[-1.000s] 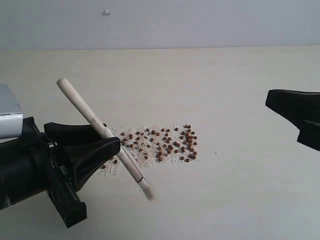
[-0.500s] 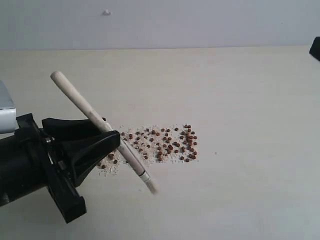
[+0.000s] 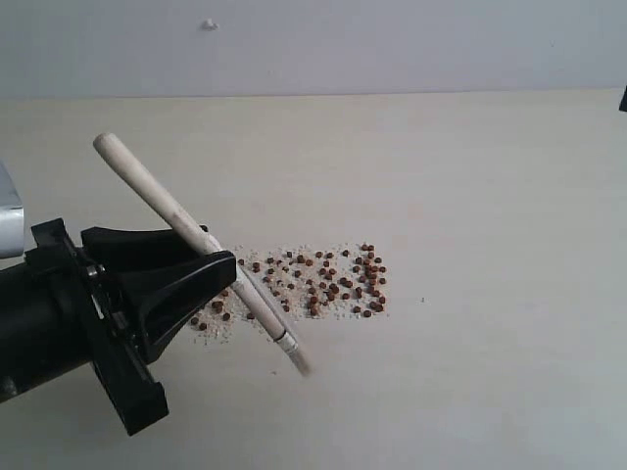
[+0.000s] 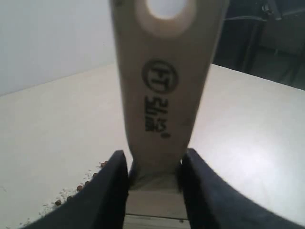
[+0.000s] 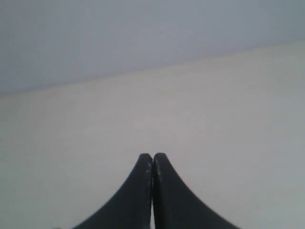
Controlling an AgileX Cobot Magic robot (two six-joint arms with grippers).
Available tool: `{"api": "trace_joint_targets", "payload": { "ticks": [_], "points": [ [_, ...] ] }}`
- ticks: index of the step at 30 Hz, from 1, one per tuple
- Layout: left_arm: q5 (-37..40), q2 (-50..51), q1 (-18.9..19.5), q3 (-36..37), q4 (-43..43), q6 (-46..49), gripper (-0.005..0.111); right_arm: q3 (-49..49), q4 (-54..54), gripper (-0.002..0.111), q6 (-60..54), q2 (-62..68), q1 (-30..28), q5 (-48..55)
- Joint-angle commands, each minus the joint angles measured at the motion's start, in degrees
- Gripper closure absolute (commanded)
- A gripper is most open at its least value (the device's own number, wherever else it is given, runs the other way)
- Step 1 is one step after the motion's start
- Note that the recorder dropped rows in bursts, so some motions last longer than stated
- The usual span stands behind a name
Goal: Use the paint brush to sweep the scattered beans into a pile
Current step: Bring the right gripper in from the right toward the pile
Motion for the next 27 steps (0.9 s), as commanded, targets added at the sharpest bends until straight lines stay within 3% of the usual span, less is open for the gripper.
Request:
{"api": "trace_joint_targets", "payload": {
  "ticks": [1,7,17,27],
  "points": [
    [-0.80,0.05,0.13,0.26,-0.91,-0.62,0.107,2.75,-4.66,0.108,4.69,-0.69,0.03,-12.19],
    [-0.76,0.05,0.13,0.26,-0.91,-0.62,0.107,5.93,-4.51,0.108,-0.82,-0.81,0.03,-13.67],
    [-0.76,0.05,0.13,0.26,-0.91,-0.62,0.107,19.29,-7.47,0.108,0.84,-0.81,0.07,-35.77],
    [-0.77,0.05,0.13,0.26,-2.14,-0.86,0.107,17.98,-14.53,0.108,9.38,-0.71,0.07,-39.07]
  ]
}}
